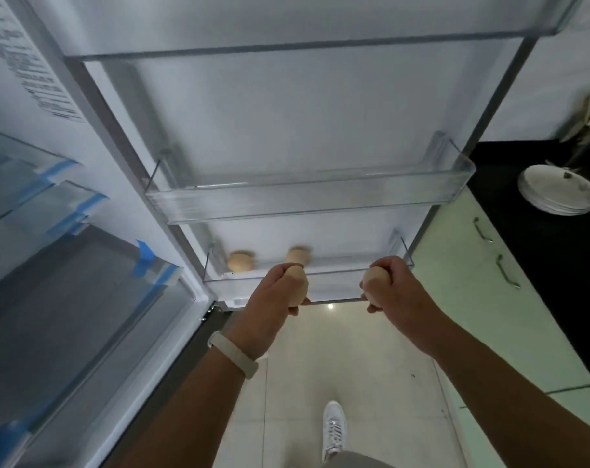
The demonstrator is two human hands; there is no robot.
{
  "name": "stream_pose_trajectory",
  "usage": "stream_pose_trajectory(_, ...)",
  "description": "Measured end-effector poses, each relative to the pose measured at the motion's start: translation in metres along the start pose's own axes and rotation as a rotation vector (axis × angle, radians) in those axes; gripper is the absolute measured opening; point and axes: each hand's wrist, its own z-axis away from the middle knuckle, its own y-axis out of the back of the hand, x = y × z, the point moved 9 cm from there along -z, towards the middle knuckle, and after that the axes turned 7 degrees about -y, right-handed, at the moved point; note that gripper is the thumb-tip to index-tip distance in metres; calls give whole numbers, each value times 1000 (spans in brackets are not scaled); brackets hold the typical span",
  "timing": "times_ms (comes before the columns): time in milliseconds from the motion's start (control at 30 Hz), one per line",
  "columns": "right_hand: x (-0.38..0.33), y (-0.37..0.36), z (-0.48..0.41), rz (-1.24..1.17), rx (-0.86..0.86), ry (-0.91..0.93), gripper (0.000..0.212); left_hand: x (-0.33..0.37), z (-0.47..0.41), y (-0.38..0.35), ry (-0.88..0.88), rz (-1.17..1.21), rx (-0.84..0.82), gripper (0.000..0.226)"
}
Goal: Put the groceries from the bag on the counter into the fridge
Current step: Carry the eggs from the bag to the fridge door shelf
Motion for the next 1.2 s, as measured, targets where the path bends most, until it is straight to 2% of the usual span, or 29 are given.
stream_pose_trajectory(100,-11,5,-26,49,-32,39,20,11,-21,-4,-14,-60,-11,32)
stream_pose_trajectory(200,-21,13,-48,108,-52,73,20,21,-45,-15,-46,-191,-34,21)
stream_pose_trajectory(433,-21,27,-92,323,-96,115,29,24,-89,-22,-113,-548,3,26)
stream_pose_trajectory(533,-18,20,-108,477,-150,129,34,24,-101,-30,-148,-724,-56,14)
stream_pose_trajectory(700,-15,-1,-123,753,-283,226,29,14,-117,-42,-170,-1071,-200,28)
stream_pose_trajectory(867,-11,-14,-139,966,-323,256,27,-5,-135,-49,-75,-1280,-349,31)
stream_pose_trajectory(1033,2,-26,-154,1028,-370,263,23,-25,-143,-56,36,-1326,-534,33)
stream_pose_trajectory(1200,18,-33,-163,1107,-456,234,22,-32,-145,-59,51,-1239,-584,30)
